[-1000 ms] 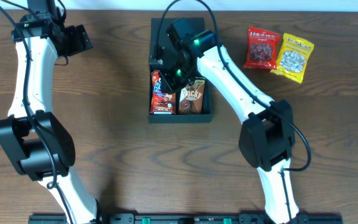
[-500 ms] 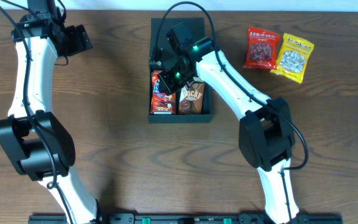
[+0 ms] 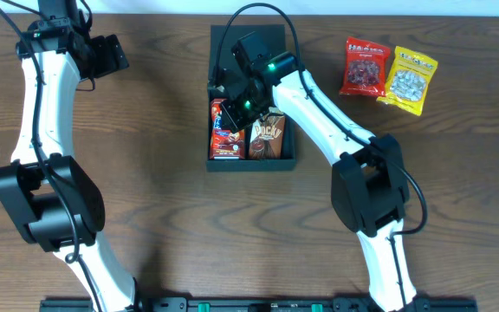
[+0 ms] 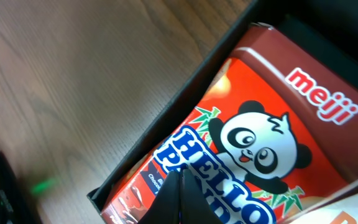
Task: Pack container
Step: 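Lower the Hello Panda box into the black box's left side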
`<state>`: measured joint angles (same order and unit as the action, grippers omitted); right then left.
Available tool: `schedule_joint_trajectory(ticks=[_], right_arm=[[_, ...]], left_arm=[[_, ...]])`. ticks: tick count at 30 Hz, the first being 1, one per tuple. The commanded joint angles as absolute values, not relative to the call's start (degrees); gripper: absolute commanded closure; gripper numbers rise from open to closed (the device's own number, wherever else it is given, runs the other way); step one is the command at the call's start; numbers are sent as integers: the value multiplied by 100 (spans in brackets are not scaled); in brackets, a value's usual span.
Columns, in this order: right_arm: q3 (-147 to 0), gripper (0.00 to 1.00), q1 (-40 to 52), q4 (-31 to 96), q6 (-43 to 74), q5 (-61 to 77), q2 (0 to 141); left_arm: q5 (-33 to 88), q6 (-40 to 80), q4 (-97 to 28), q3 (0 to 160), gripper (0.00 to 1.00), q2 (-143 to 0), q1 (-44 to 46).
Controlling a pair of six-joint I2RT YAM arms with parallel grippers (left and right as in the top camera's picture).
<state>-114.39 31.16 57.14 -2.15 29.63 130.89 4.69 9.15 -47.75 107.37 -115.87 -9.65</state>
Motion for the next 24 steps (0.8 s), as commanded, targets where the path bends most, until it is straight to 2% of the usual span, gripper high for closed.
schedule_joint_trajectory(ticks=[1, 10, 24], right_arm=[[-11524, 99, 3142, 5732, -377, 3050, 13340], [-11526, 98, 3142, 5774, -635, 3262, 13340], [-11518, 98, 3168, 5465, -631, 2591, 13502]], left_arm=[[449, 945, -4790, 10735, 5, -11668, -982], [449, 945, -4792, 10735, 5, -11668, -982], [449, 943, -4797, 10735, 5, -11668, -982]])
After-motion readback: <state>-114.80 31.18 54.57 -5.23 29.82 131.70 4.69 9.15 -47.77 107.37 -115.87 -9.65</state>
